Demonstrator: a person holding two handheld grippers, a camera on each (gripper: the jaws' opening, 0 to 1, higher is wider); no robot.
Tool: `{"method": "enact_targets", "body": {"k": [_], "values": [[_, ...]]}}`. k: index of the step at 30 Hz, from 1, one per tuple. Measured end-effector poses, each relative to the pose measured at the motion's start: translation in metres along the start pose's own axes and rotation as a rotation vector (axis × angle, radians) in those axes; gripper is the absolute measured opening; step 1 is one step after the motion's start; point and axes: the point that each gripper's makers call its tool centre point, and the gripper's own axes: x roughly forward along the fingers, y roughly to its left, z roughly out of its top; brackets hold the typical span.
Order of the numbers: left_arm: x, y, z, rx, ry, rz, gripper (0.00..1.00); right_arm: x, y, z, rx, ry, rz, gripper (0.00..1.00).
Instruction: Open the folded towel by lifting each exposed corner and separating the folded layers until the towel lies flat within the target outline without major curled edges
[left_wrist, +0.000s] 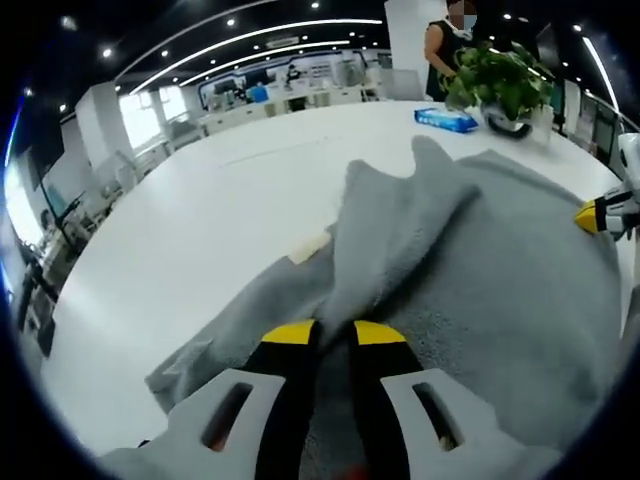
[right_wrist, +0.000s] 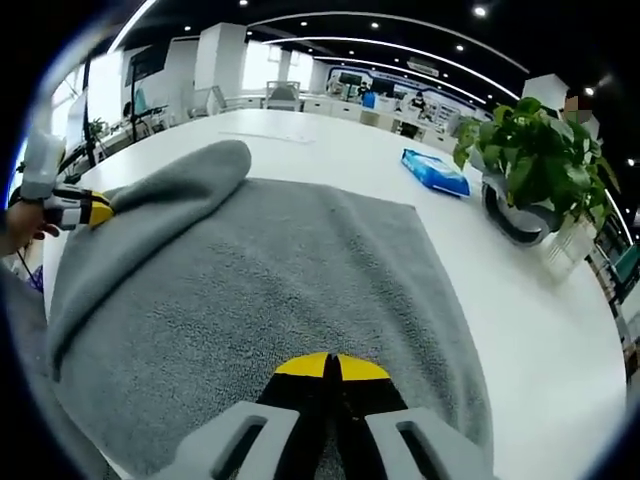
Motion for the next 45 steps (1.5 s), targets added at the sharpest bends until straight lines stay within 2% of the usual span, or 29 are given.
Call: {"method": "enact_targets", "body": {"k": [4, 13, 26, 30, 39, 42, 45], "values": [[-0.001, 0.009, -0.002, -0.030, 0.005, 0.024, 0.13, -0.001, -0.007, -0.003, 0.005, 0.012, -0.029, 0.00], [-0.002, 0.019, -0.005, -0.037, 0.013, 0.067, 0.13, -0.004, -0.022, -0.009, 0.006, 0.038, -0.088, 0.00], [-0.010, 0.046, -0.015, -0.151, 0.025, 0.160, 0.13, -0.009, -0.042, -0.020, 0.018, 0.086, -0.168, 0.00], [-0.011, 0.048, -0.017, -0.165, 0.031, 0.175, 0.13, -0.011, -0.045, -0.022, 0.028, 0.094, -0.180, 0.00], [-0.020, 0.065, -0.025, -0.201, 0.060, 0.254, 0.14, -0.016, -0.051, -0.028, 0.075, 0.120, -0.205, 0.00], [-0.022, 0.067, -0.027, -0.251, 0.053, 0.255, 0.15, -0.018, -0.051, -0.029, 0.085, 0.127, -0.206, 0.00], [-0.022, 0.066, -0.027, -0.248, 0.055, 0.253, 0.15, -0.019, -0.051, -0.031, 0.089, 0.131, -0.204, 0.00]]}}
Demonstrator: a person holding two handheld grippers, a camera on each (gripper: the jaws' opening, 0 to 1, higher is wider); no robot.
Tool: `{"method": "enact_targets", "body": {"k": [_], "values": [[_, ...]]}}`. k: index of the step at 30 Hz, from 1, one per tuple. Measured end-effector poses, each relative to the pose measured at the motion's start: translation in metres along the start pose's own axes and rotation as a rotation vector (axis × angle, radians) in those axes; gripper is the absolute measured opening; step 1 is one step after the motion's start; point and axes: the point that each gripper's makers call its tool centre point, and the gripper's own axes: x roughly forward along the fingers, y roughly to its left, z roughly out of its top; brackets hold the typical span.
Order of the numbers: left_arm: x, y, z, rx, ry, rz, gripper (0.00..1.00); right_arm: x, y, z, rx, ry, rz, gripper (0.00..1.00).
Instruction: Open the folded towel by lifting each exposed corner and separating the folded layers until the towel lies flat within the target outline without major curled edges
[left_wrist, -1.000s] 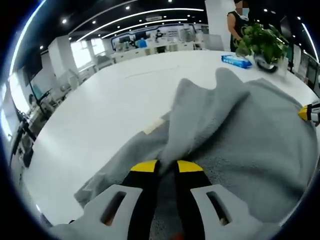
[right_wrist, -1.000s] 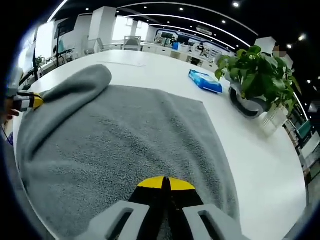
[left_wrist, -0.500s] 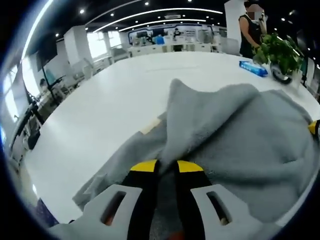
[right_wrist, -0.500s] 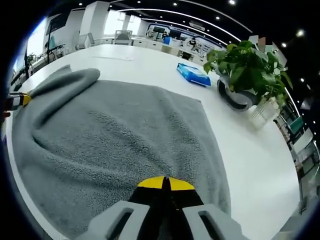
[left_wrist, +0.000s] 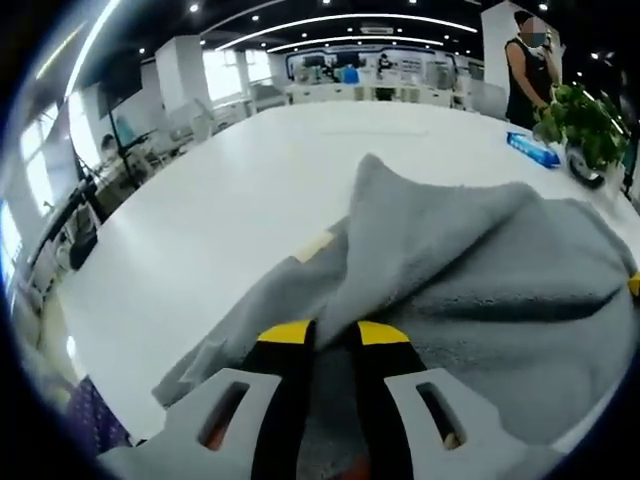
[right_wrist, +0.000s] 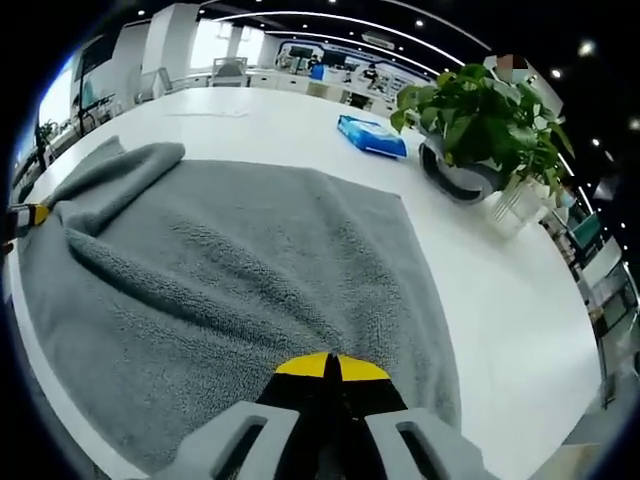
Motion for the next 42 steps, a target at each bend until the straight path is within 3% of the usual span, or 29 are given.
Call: {"method": "enact_targets", "body": {"k": [4, 6, 11, 13, 16, 19, 21, 26, 32, 42], "values": [[-0.001, -0.001, 0.000, -0.005, 0.010, 0.001, 0.15, -0.001, 0.002, 0.000, -0.056, 0.024, 0.000, 0.00], [-0.002, -0.002, 0.002, -0.016, 0.013, 0.003, 0.15, -0.001, 0.004, 0.002, -0.040, 0.015, 0.006, 0.00], [-0.005, -0.006, 0.017, -0.051, -0.044, -0.013, 0.15, -0.007, 0.012, 0.029, 0.088, -0.099, 0.063, 0.04], [-0.006, -0.012, 0.021, -0.044, -0.057, -0.029, 0.16, -0.009, 0.017, 0.037, 0.089, -0.134, 0.088, 0.06], [-0.007, -0.020, 0.031, 0.028, -0.096, -0.053, 0.16, -0.011, 0.024, 0.045, 0.077, -0.172, 0.121, 0.07], [-0.009, -0.041, 0.043, 0.024, -0.157, -0.139, 0.17, -0.013, 0.045, 0.057, 0.089, -0.216, 0.218, 0.09], [-0.009, -0.055, 0.047, 0.083, -0.174, -0.182, 0.17, -0.014, 0.054, 0.065, 0.049, -0.255, 0.245, 0.12], [-0.007, -0.094, 0.043, 0.191, -0.171, -0.304, 0.22, -0.013, 0.074, 0.075, -0.032, -0.301, 0.288, 0.19], [-0.009, -0.126, 0.039, 0.285, -0.181, -0.398, 0.23, -0.003, 0.086, 0.076, -0.083, -0.300, 0.312, 0.19], [0.009, -0.139, 0.035, 0.256, -0.145, -0.429, 0.23, 0.014, 0.099, 0.064, -0.126, -0.248, 0.332, 0.19]]}}
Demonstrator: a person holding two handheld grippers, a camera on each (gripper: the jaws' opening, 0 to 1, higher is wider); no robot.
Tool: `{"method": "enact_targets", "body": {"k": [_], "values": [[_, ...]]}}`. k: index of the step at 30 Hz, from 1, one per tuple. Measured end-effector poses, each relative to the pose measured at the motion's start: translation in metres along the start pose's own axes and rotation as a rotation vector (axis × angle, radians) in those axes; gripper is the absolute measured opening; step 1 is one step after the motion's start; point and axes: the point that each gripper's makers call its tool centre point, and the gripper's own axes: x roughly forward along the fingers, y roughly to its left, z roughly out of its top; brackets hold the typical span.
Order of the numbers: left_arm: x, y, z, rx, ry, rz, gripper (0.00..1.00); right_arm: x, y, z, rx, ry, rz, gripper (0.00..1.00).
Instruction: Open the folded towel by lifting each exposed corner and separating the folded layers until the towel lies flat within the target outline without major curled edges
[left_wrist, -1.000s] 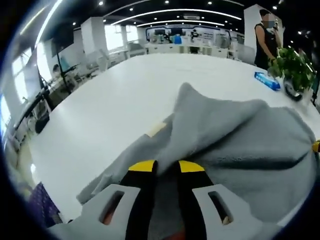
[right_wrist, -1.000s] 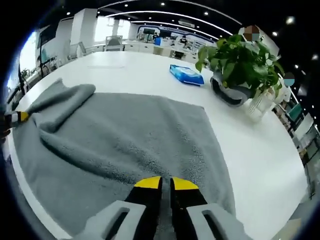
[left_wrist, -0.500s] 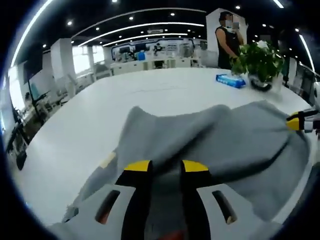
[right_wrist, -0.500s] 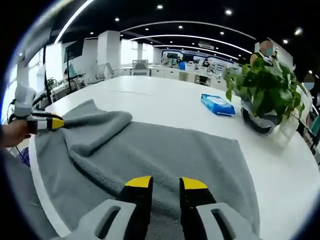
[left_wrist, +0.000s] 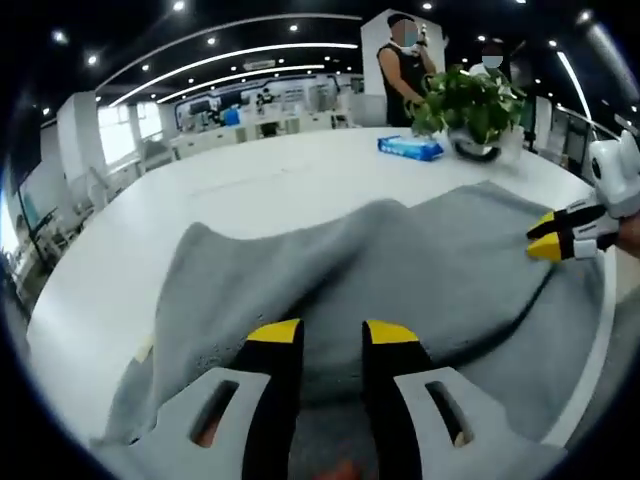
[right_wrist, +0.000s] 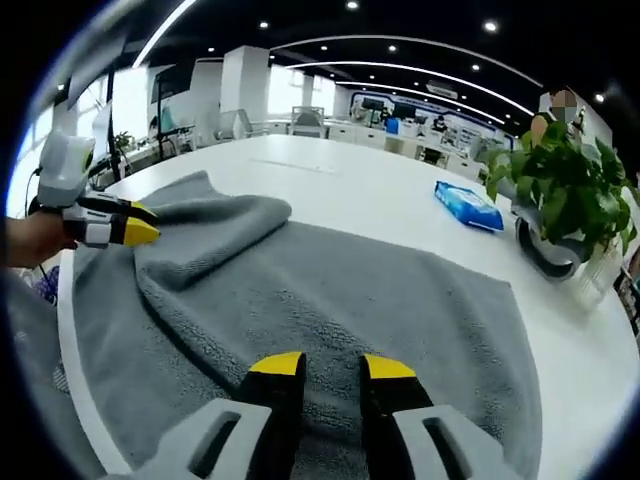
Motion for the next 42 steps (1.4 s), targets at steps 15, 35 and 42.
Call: {"method": "enact_targets", "body": {"k": [15, 35, 42], "values": [[0.004, 0.009, -0.011, -0.077, -0.020, 0.032, 0.23, 0.004, -0.002, -0.002, 0.077, -0.028, -0.015, 0.15], [-0.002, 0.035, -0.016, -0.138, -0.036, 0.119, 0.17, 0.003, -0.017, -0.004, 0.090, -0.036, -0.072, 0.13], [-0.006, 0.049, -0.019, -0.164, -0.036, 0.157, 0.16, -0.001, -0.036, -0.010, 0.136, -0.027, -0.127, 0.12]]}}
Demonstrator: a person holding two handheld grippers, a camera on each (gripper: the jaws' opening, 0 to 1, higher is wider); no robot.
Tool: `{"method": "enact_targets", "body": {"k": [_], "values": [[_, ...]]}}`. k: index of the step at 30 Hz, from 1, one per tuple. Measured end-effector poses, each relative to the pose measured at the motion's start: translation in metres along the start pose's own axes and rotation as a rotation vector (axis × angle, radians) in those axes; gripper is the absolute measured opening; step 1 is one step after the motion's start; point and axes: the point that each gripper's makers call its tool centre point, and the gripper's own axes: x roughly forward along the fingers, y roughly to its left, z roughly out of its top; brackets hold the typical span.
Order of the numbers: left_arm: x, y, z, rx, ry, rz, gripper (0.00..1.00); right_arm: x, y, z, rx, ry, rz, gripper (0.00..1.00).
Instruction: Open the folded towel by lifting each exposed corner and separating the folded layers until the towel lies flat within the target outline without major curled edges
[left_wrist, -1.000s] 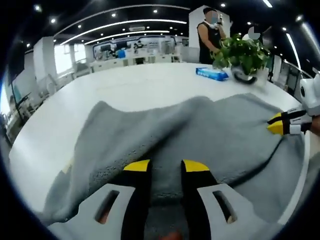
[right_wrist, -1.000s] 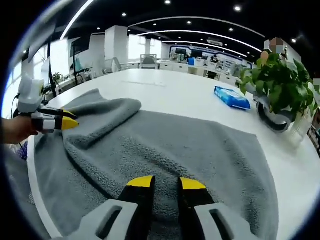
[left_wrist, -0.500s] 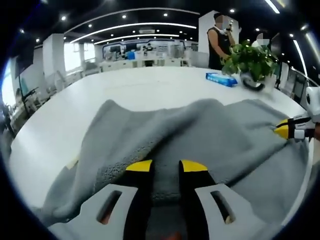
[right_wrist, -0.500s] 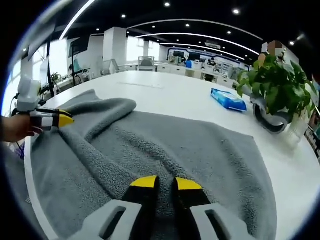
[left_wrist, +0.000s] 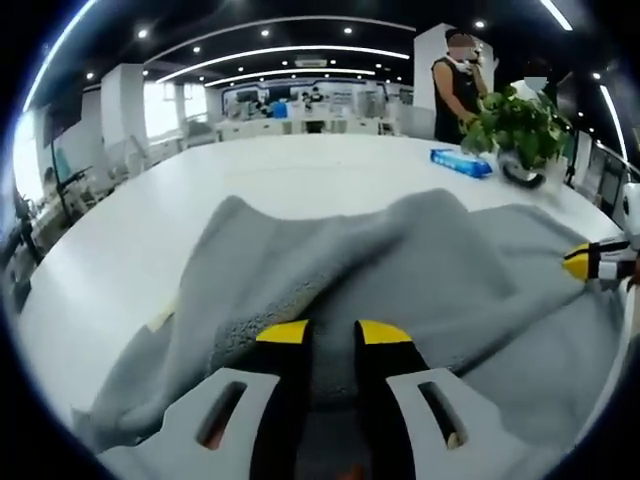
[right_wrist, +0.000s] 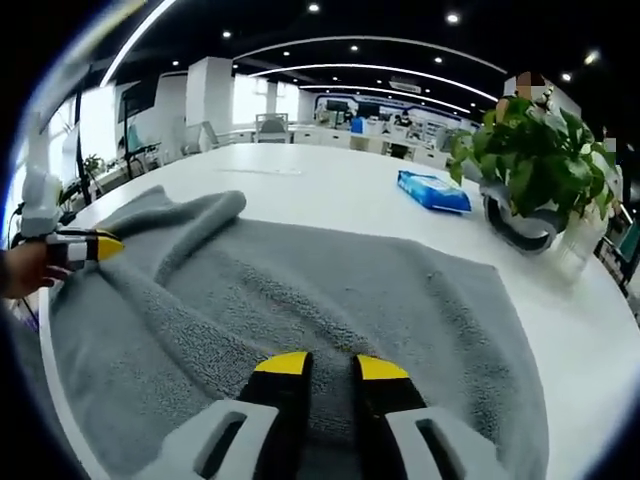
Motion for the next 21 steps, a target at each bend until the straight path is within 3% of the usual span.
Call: {"method": "enact_targets", "body": {"k": [9, 21], "values": [[-0.003, 0.024, -0.001, -0.080, -0.009, 0.055, 0.10, -0.003, -0.023, -0.005, 0.043, 0.006, -0.058, 0.09], [-0.007, 0.039, -0.003, -0.077, -0.004, 0.106, 0.10, -0.011, -0.058, -0.014, 0.102, 0.023, -0.154, 0.09]]}}
